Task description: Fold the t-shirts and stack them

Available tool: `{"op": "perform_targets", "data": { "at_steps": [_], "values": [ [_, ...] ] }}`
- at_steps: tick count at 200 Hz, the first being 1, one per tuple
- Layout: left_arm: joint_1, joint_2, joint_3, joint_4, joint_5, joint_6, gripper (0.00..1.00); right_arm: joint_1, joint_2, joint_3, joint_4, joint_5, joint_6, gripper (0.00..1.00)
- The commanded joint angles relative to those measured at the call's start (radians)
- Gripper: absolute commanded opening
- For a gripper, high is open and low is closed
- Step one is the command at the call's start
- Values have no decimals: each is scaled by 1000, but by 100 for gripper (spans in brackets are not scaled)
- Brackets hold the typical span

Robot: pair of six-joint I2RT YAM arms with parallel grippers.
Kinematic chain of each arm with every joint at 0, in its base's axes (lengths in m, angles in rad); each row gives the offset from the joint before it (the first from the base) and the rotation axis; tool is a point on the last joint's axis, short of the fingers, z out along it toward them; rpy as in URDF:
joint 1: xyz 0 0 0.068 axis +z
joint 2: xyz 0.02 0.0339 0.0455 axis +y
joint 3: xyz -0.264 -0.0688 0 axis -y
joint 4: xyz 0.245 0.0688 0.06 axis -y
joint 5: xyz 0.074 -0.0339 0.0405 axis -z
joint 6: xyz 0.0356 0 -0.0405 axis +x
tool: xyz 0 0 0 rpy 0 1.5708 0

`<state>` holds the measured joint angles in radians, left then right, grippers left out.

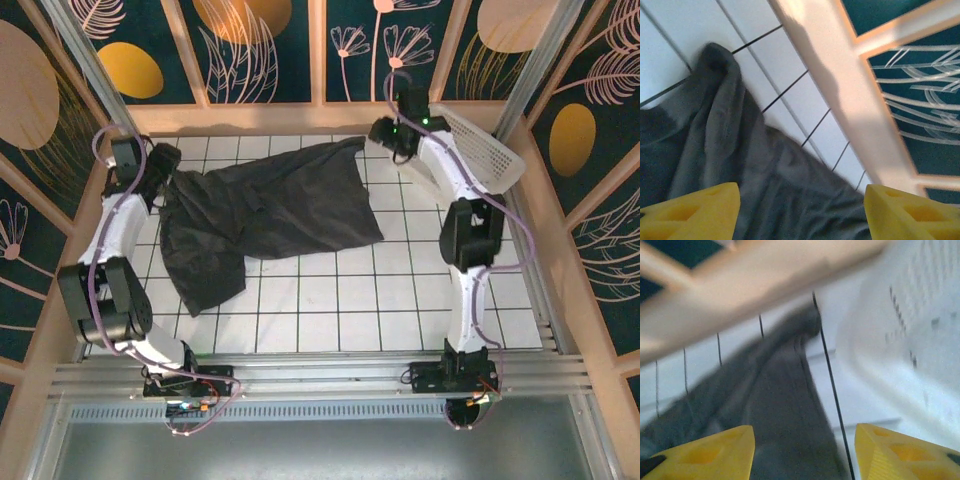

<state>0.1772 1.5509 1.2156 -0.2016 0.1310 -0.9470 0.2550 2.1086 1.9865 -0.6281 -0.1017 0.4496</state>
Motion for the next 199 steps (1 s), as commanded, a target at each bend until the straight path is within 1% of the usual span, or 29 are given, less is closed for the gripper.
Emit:
{"op": "perform_targets", "data": {
  "at_steps": [1,23,35,53,63,88,129,157,181,189,199],
  "values": [
    [-8,-162,-232,-89,7,79,63,38,-334,-444,196,32,53,56],
    [-10,-256,-422,-101,41,75,56,61,-428,-696,254,-1,56,48],
    [-10,-292,-500,-103,58,60,51,67,-446,-781,271,-23,49,42],
    [-10,-326,-583,-114,70,57,43,66,-422,-852,291,-57,18,40],
    [-11,-336,-619,-121,73,56,40,66,-390,-869,291,-63,-3,37],
    [-17,-337,-669,-135,77,57,36,65,-332,-878,319,-111,-32,35],
    [-22,-324,-703,-122,59,58,34,68,-279,-868,323,-139,-32,29],
    [-22,-323,-721,-110,56,59,34,68,-267,-878,314,-127,-33,25],
    [-22,-328,-724,-110,52,63,33,68,-261,-874,309,-120,-34,24],
    [-23,-329,-726,-110,49,64,33,68,-262,-872,309,-116,-34,21],
    [-22,-330,-726,-111,44,66,32,68,-265,-864,307,-108,-32,14]
  ]
}}
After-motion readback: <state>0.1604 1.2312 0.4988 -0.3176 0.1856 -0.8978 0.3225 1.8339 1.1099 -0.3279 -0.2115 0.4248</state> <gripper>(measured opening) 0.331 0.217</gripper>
